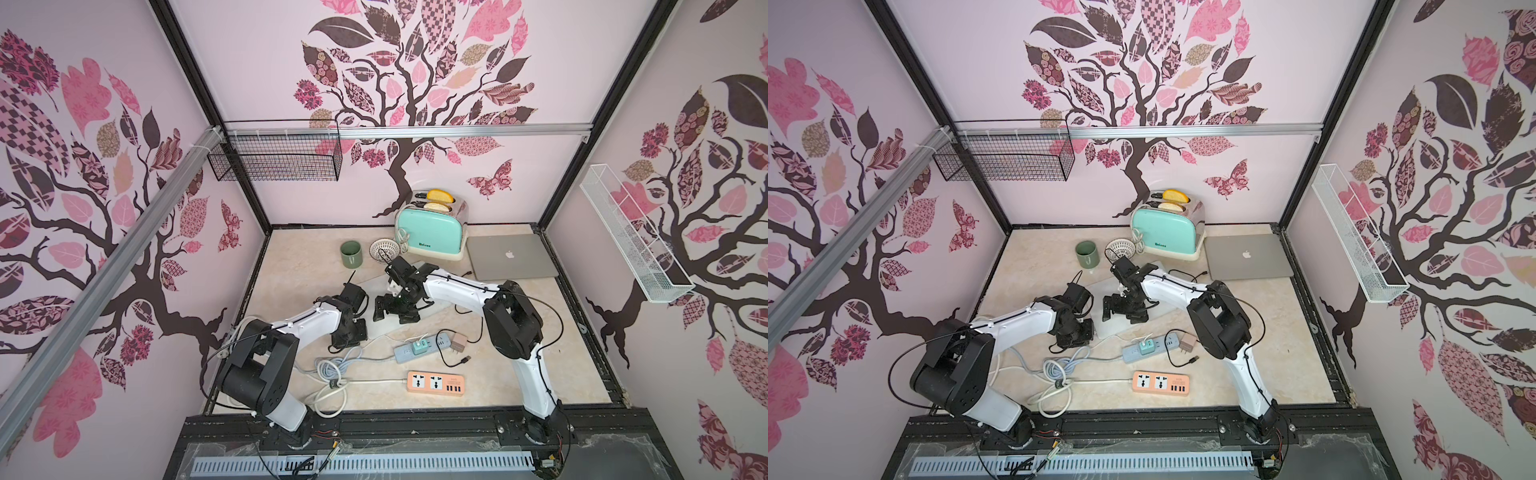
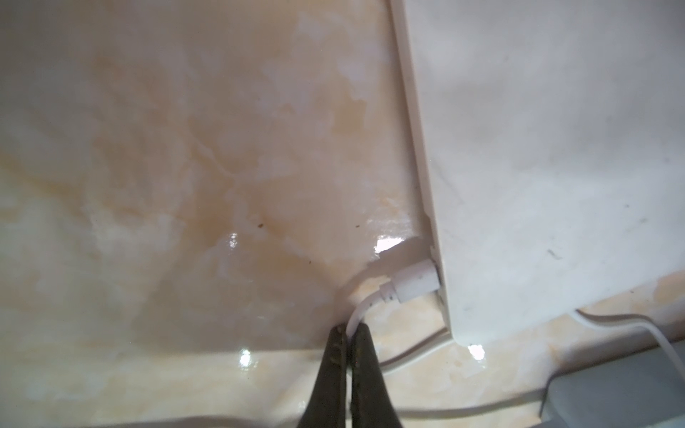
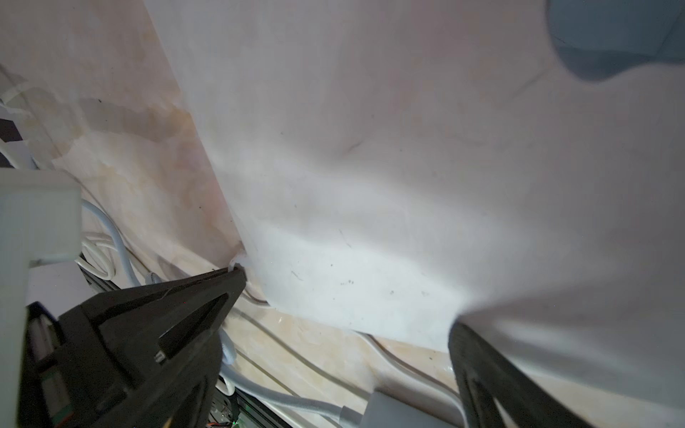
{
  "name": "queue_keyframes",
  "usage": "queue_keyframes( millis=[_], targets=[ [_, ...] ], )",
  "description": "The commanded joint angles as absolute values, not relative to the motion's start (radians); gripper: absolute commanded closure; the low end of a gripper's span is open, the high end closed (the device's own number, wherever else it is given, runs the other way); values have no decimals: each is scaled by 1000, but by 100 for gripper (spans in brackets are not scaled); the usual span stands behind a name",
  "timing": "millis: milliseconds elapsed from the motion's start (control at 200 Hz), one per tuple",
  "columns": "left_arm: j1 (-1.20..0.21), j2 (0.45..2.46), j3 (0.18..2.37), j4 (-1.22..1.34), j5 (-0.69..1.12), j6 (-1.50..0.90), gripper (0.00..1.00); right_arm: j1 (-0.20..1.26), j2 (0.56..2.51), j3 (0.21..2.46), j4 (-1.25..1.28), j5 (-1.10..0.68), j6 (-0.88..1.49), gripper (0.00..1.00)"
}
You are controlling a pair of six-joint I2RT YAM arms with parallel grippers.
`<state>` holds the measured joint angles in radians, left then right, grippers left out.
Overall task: Unplug the laptop charger
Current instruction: Remove the charging cable from the laptop, then remove the charging cable from the plug.
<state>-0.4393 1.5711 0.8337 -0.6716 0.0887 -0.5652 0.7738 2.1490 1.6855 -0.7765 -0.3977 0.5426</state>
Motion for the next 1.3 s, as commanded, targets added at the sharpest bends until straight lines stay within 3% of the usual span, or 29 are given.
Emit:
queue_keyframes(
  millis=[0,490,670,815,985,1240,1295],
  targets=[
    [-446,1556,808,-727,68,-572,100,782,2168,1643,-775,-394,554,2],
    [-432,1454,760,-769,60,-585,100,781,2166,1637,-764,-383,559,2],
    [-414,1422,832,-817,67,-544,71,781,2117,1707,-835,-330,509,2],
    [-413,1349,903,-850,119,-512,57,778,2028,1766,-916,-278,455,2],
    [-419,1242,900,-833,288,-491,47,761,1875,1739,-1020,-223,424,2],
    [-477,1149,844,-737,456,-538,45,755,1559,1472,-1115,-168,449,1],
    [-501,1139,848,-713,466,-537,25,750,1487,1379,-1123,-170,466,1]
  ],
)
